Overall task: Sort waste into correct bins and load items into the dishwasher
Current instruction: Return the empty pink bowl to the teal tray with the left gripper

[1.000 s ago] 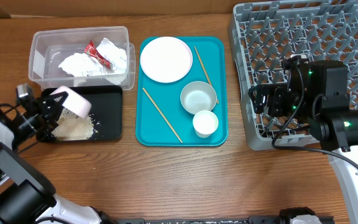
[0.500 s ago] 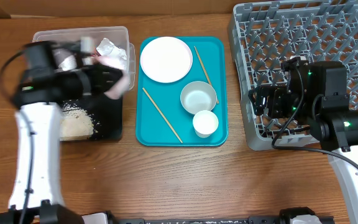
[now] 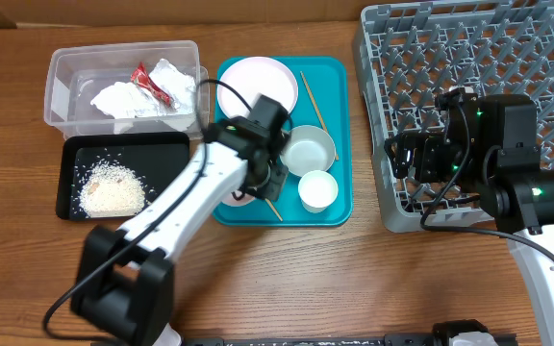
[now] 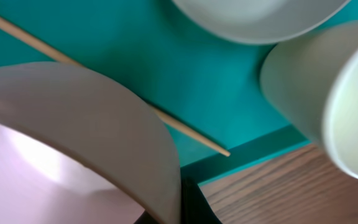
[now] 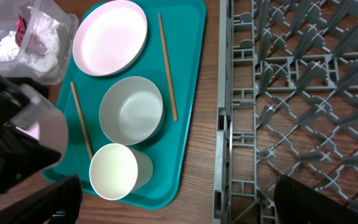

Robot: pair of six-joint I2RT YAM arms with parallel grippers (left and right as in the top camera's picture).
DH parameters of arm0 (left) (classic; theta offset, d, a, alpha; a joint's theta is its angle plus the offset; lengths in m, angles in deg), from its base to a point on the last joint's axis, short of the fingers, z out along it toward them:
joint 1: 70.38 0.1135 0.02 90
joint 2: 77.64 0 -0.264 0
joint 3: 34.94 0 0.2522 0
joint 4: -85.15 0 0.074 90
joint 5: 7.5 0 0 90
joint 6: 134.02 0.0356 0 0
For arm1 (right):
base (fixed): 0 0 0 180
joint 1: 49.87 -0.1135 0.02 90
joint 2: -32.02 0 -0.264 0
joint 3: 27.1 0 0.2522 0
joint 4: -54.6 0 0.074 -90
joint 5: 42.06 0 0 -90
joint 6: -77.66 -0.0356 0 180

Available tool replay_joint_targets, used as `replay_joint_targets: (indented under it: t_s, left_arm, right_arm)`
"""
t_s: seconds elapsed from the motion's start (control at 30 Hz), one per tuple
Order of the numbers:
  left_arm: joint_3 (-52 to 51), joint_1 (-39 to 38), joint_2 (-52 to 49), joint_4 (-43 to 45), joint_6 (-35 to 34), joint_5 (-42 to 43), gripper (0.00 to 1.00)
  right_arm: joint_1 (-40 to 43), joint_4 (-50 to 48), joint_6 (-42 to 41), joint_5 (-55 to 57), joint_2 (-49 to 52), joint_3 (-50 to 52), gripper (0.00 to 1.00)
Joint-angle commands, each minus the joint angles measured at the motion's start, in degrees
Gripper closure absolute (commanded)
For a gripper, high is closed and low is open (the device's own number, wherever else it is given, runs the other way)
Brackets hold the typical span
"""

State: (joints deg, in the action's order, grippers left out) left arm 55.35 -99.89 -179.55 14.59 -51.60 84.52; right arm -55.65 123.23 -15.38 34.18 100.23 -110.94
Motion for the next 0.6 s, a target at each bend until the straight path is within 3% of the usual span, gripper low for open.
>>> replay_joint_targets:
  t_s: [0.0,0.17,0.3,0.47,0.57]
  left_arm:
    - [0.1,-0.6,-3.0,-1.2,-1.8,-5.2,0.96]
    - [0.1,-0.5,-5.6,-4.2,-1.9,-5.0,0.93]
    - [0.5,-0.5,-5.6,-4.3,-1.9,-4.9,0.61]
    - [5.2,-0.5,-5.6,-4.2,1.8,-0.3,0.45]
    - [8.7,-0.5,-5.6,-4.0,2.9,1.6,0.41]
  right_arm:
    - [-0.4,-0.3,-0.4,-0.5,0.1,-1.6,0.00]
    - [-0.4,-0.3,-0.4,-0.5,0.1,-1.6,0.00]
    - [-0.4,-0.5,-0.4,-0.5,0.1,-1.6,0.00]
    - [-0.4,-0.8,-0.4,-0.5,0.1,-1.6,0.00]
    - [-0.4,-0.7,-0.4,-0.5,0.1,-1.6,0.00]
